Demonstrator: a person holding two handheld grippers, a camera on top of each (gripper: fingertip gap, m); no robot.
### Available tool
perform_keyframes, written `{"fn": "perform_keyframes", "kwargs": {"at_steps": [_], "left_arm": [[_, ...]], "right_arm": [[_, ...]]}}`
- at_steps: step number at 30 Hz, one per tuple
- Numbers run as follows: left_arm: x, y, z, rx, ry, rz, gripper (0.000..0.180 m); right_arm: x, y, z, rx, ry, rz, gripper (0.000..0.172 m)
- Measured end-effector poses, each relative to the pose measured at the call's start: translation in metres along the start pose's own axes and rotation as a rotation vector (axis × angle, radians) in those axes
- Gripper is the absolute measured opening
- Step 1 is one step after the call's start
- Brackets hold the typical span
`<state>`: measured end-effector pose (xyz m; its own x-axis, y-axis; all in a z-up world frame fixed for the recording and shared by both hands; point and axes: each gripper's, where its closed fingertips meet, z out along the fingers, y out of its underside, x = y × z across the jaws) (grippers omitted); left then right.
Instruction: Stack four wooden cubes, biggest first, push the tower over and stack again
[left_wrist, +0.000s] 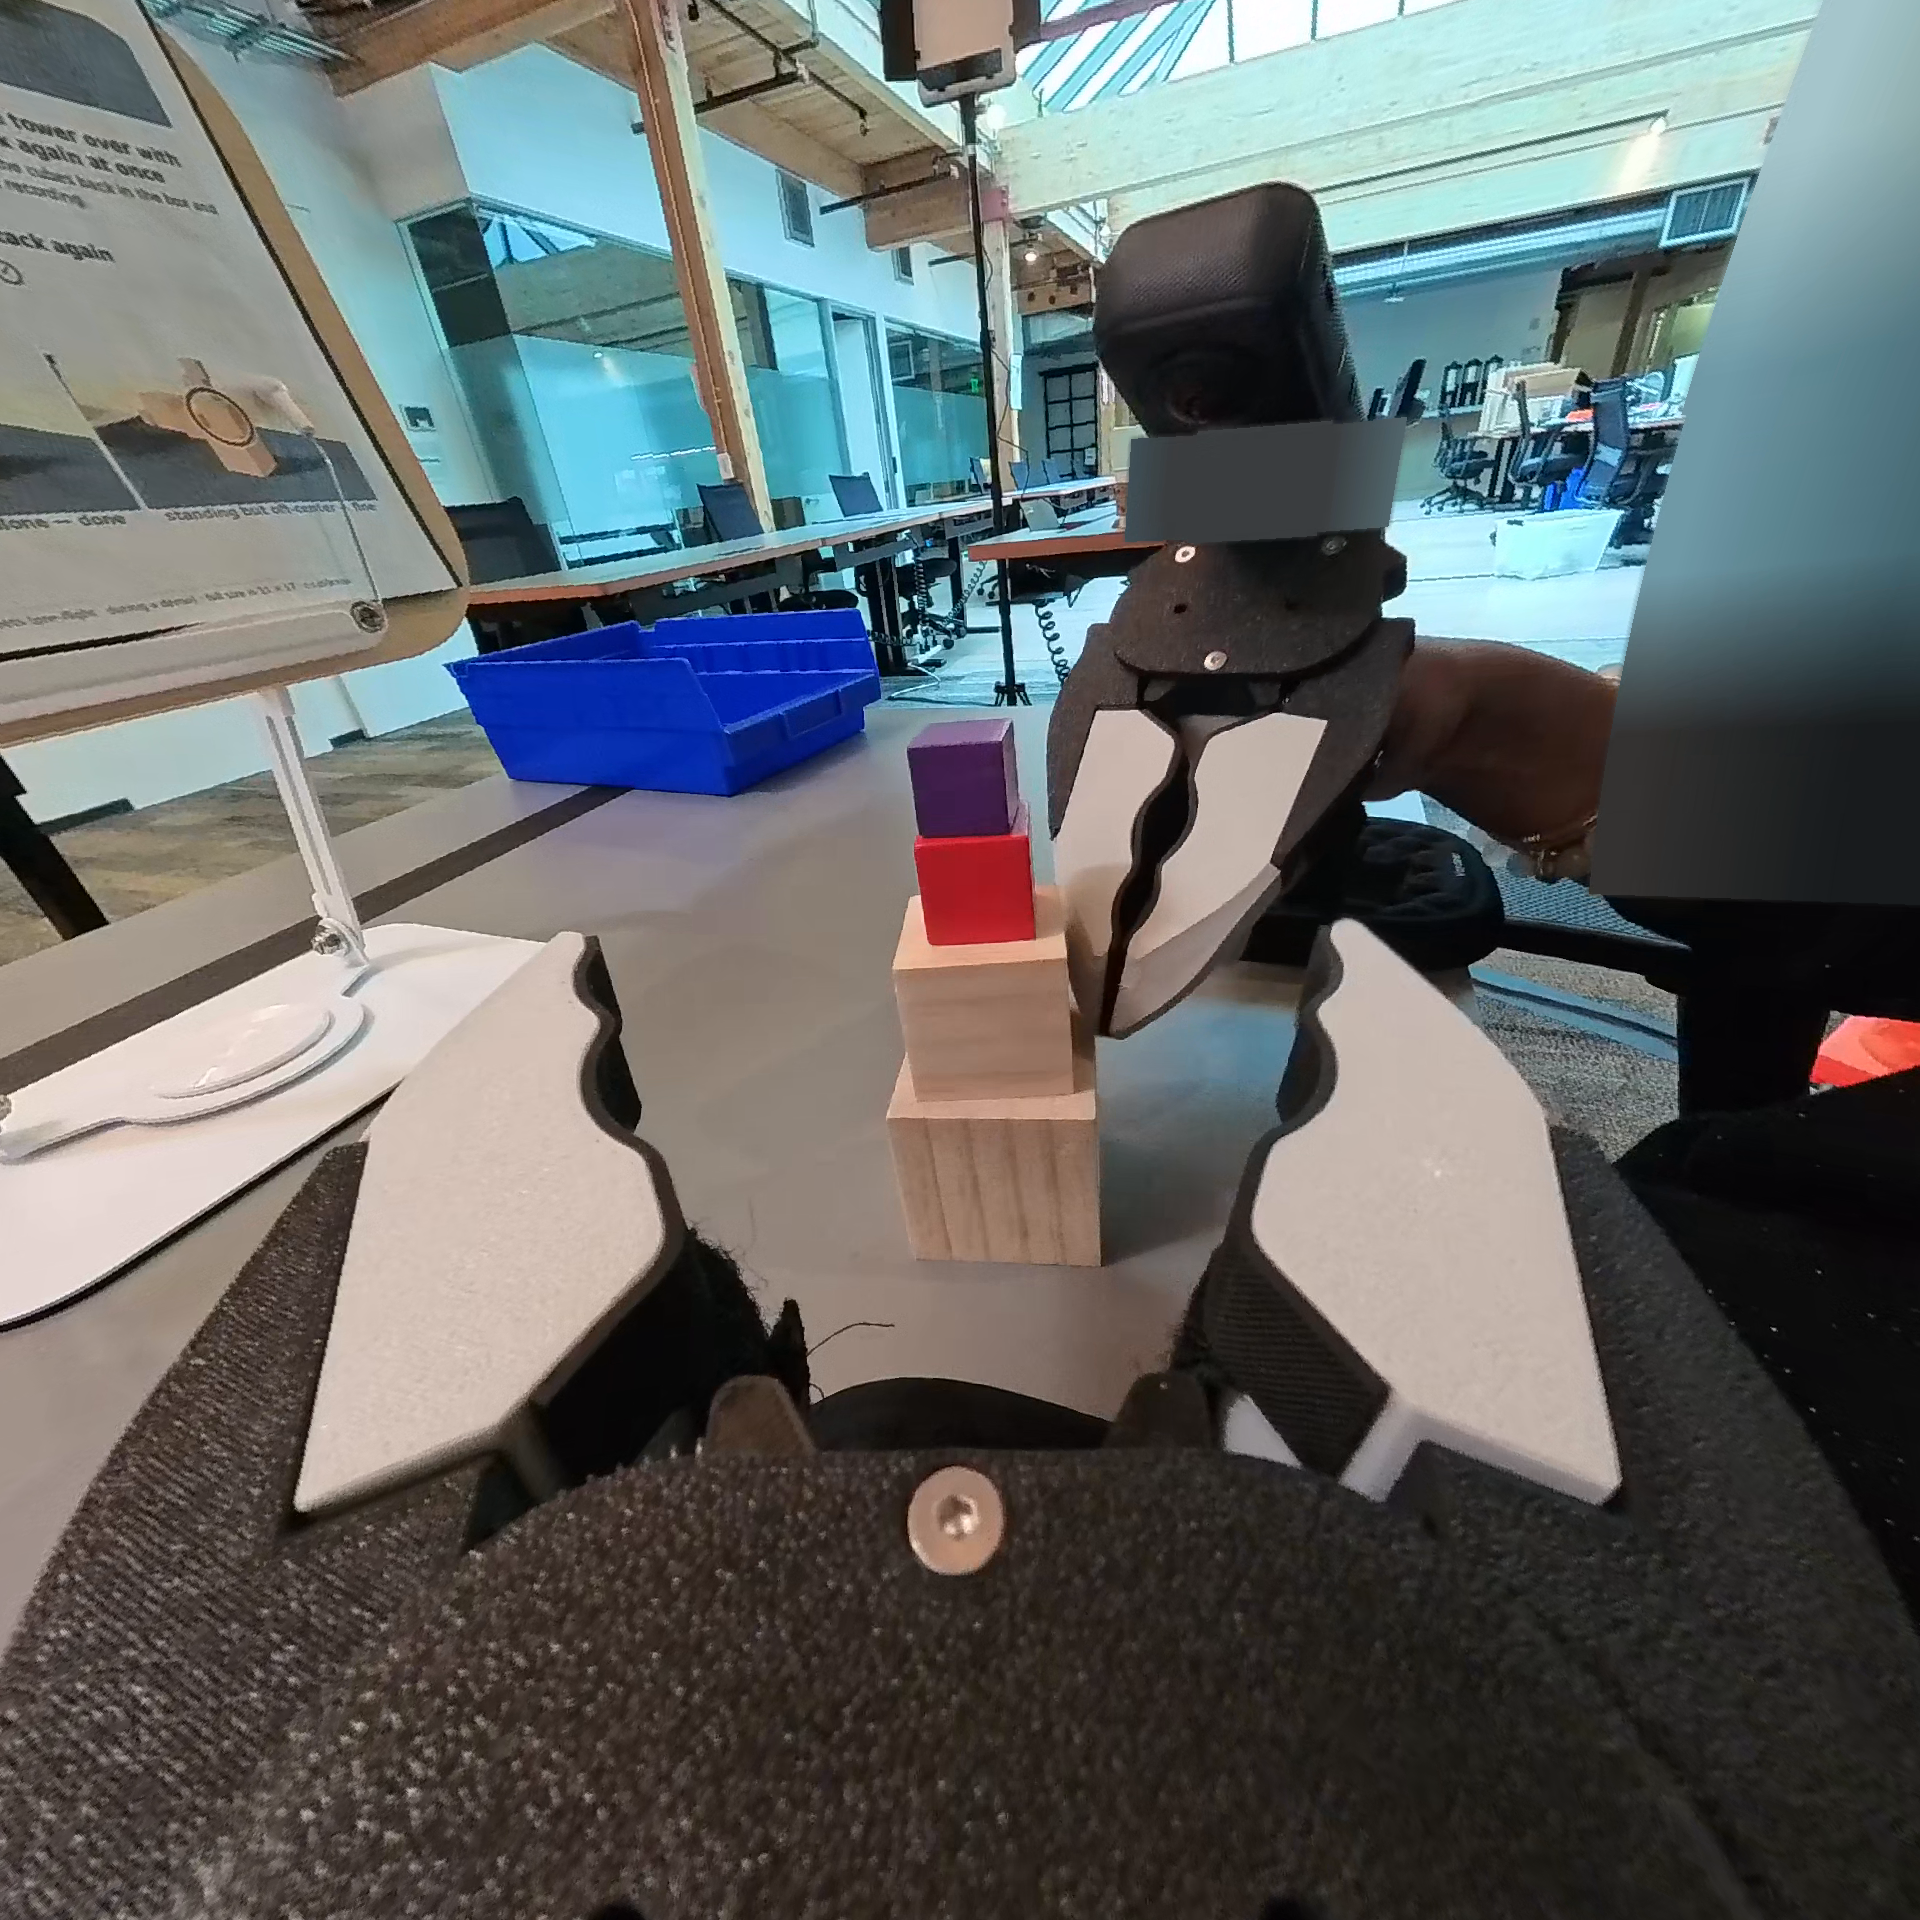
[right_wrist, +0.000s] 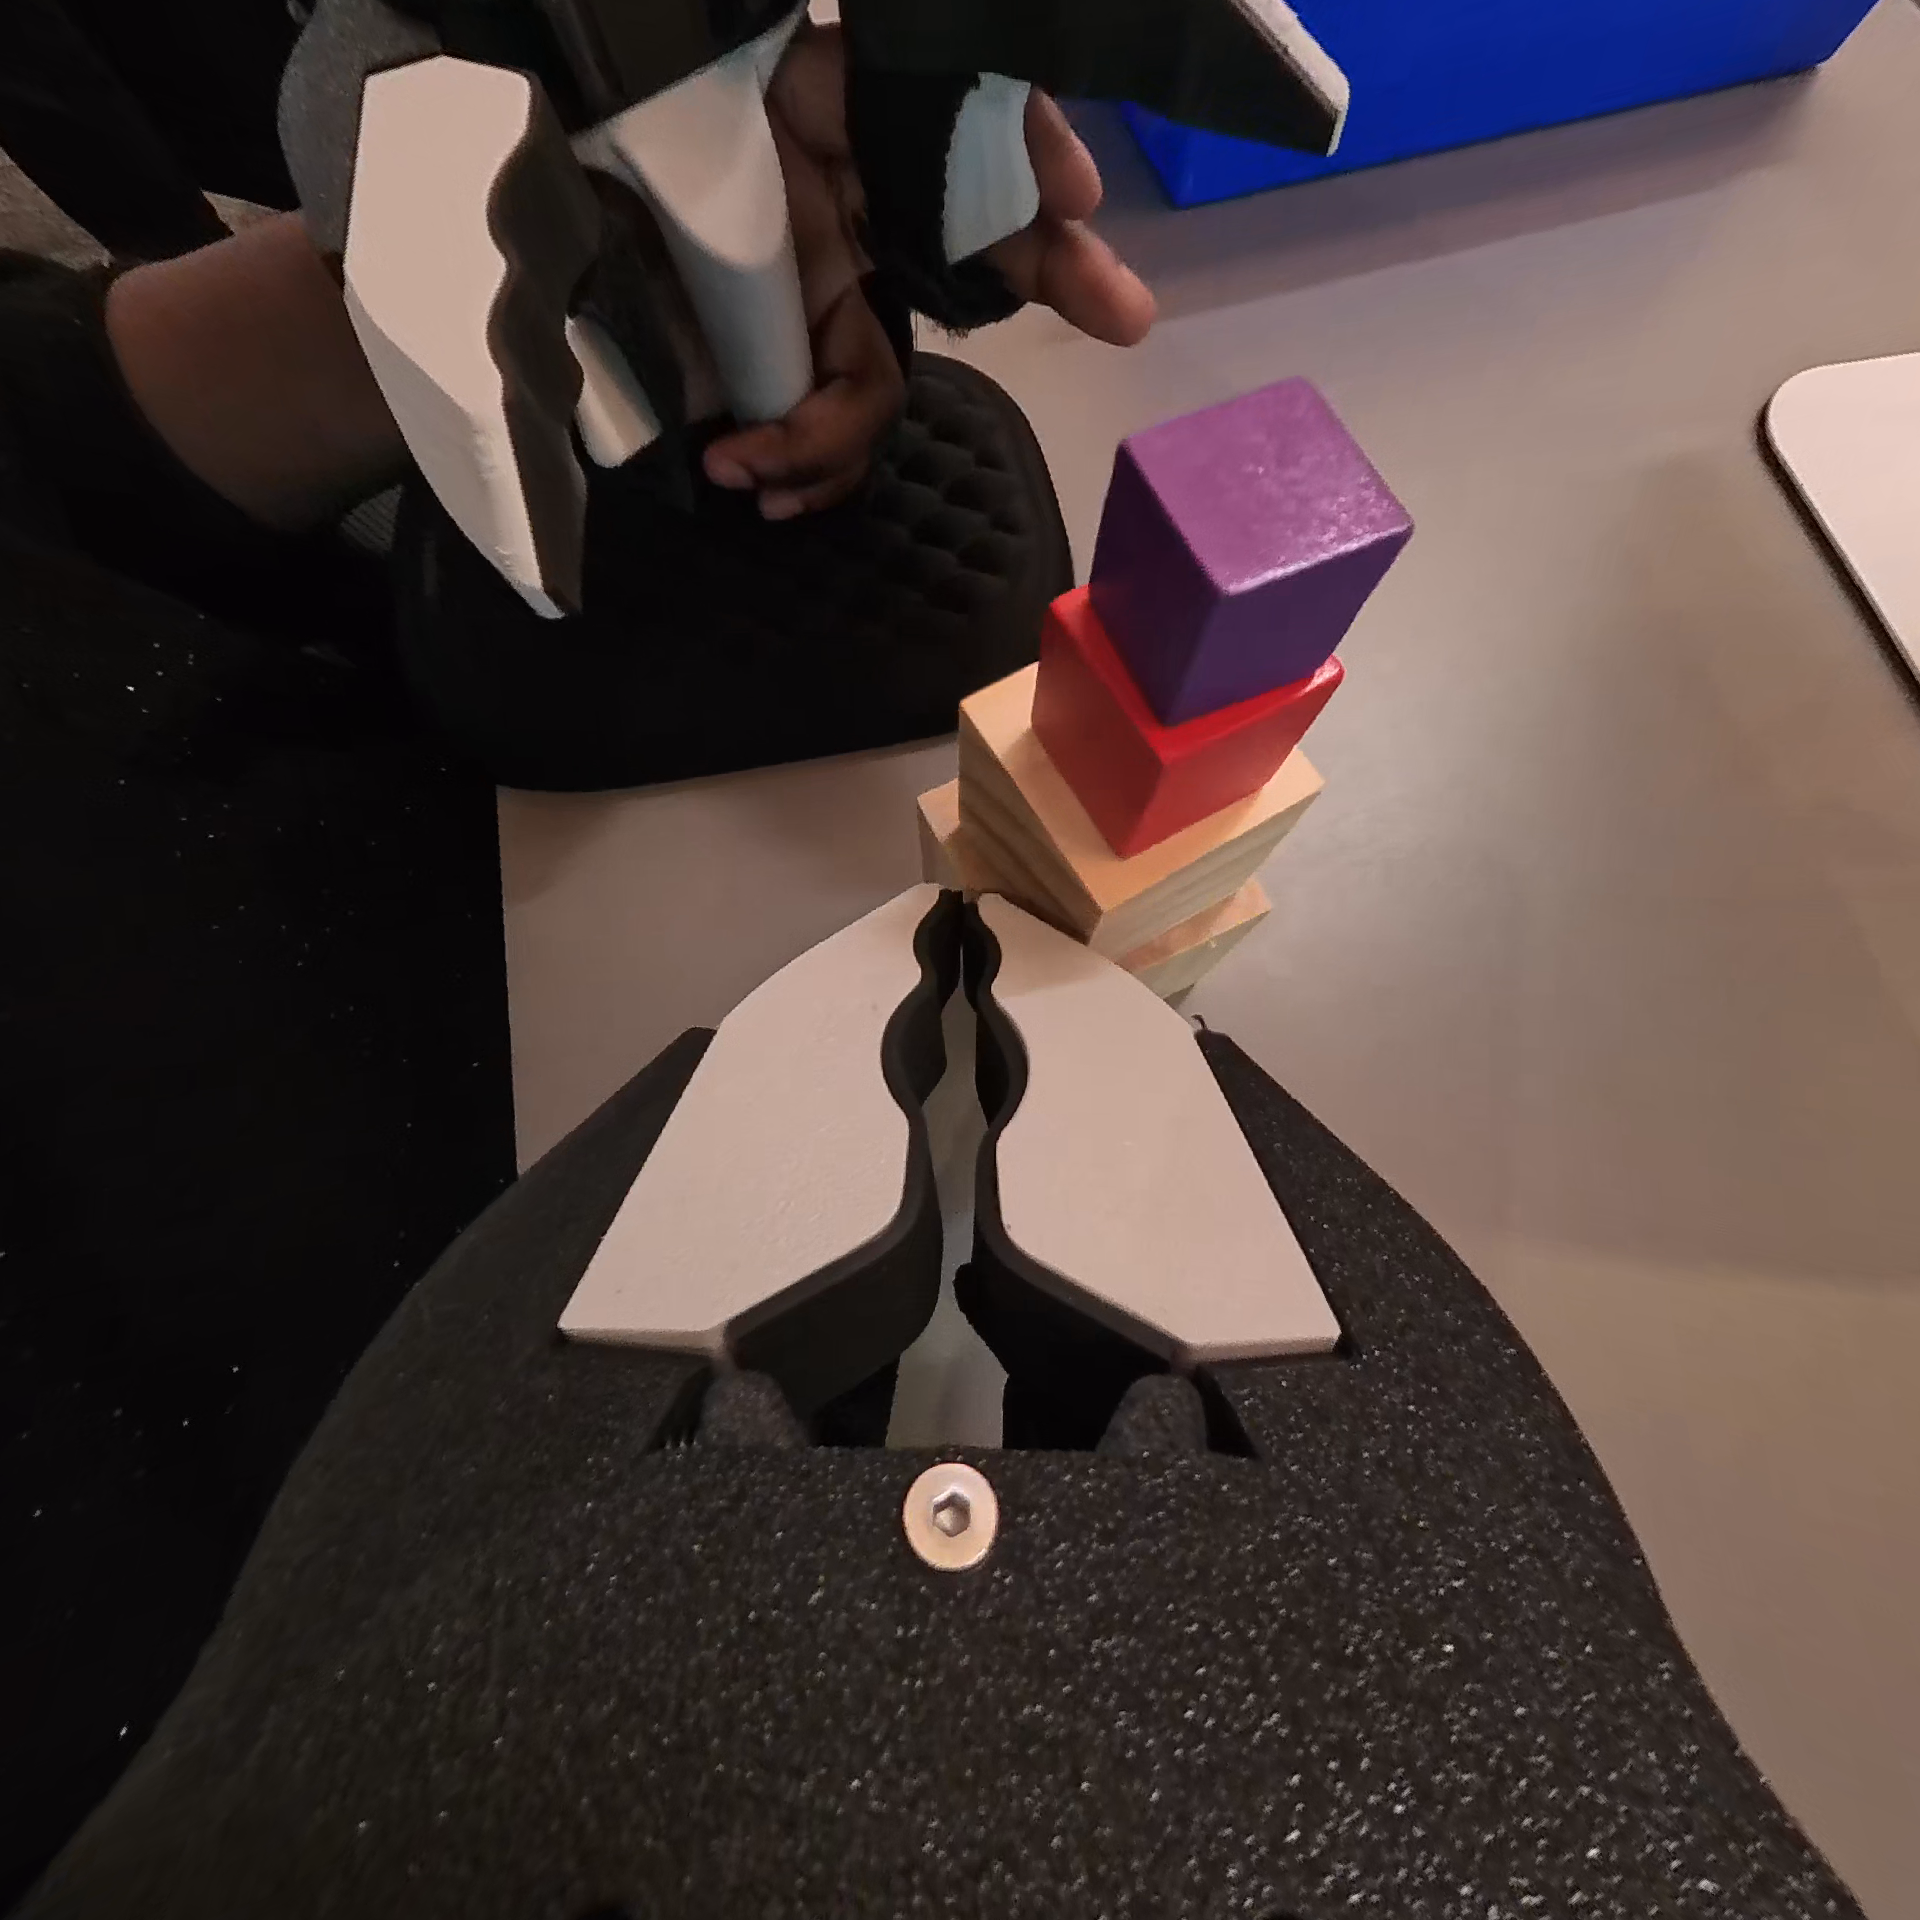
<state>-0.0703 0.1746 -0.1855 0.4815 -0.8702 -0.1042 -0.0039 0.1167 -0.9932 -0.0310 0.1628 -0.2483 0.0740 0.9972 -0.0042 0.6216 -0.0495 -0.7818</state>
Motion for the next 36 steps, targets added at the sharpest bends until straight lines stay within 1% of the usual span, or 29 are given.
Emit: {"fn": "perform_keyframes", "kwargs": {"at_steps": [19, 31, 36], "left_arm": [[0.001, 0.000, 0.001, -0.003, 0.000, 0.007, 0.122], [0.001, 0.000, 0.000, 0.000, -0.001, 0.006, 0.120], [0.001, 0.000, 0.000, 0.001, -0.001, 0.008, 0.120]], "right_arm": [[0.011, -0.018, 0.003, 0.090, 0.032, 0.017, 0.000], [0.027, -0.029, 0.003, 0.154, 0.112, 0.000, 0.000], [0.028, -0.031, 0.004, 0.179, 0.106, 0.011, 0.000]]}}
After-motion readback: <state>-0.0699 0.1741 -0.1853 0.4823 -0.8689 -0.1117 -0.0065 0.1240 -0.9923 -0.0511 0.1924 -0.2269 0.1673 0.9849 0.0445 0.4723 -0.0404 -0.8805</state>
